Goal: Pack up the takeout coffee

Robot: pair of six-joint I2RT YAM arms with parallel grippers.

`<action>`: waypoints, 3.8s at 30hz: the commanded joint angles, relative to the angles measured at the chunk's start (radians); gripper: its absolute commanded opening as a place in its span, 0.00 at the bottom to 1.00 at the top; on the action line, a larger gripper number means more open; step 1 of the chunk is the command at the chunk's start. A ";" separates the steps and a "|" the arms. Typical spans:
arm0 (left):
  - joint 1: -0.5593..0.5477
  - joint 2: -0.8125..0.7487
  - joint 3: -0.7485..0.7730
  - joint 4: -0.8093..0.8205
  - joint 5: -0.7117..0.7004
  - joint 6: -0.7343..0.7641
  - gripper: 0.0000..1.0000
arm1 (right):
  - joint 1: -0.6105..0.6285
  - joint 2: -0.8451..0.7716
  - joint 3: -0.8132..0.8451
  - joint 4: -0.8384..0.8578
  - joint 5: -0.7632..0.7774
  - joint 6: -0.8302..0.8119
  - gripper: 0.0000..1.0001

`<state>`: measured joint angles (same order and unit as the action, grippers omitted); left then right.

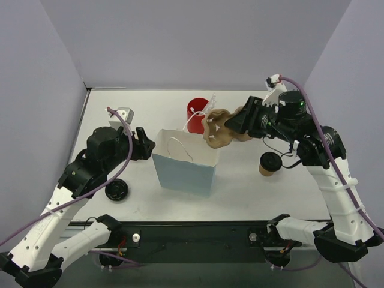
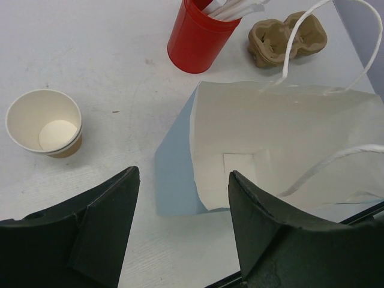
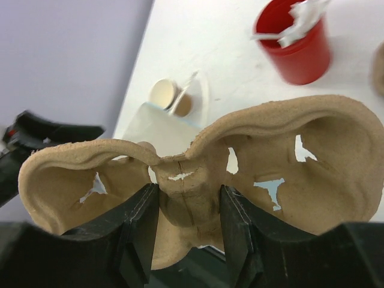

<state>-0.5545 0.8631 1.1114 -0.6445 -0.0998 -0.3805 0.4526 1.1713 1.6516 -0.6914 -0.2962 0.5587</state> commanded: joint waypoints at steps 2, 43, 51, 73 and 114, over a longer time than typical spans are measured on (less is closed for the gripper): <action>0.004 -0.024 0.001 -0.015 -0.021 -0.054 0.70 | 0.184 -0.041 -0.033 0.128 0.040 0.260 0.40; 0.027 -0.015 0.015 -0.078 0.008 -0.344 0.65 | 0.402 0.053 -0.185 0.334 0.361 0.744 0.38; 0.025 -0.018 -0.039 0.000 0.052 -0.328 0.65 | 0.402 0.068 -0.211 0.285 0.370 0.787 0.38; 0.027 -0.013 0.033 -0.064 0.028 -0.353 0.64 | 0.411 0.134 -0.102 -0.030 0.391 0.672 0.36; 0.025 0.157 0.081 0.023 0.495 -0.552 0.41 | 0.408 0.071 -0.136 0.015 0.397 0.705 0.36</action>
<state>-0.5335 1.0050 1.2079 -0.6693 0.2947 -0.8989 0.8631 1.2705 1.5280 -0.6861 0.0727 1.2560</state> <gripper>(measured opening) 0.408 0.411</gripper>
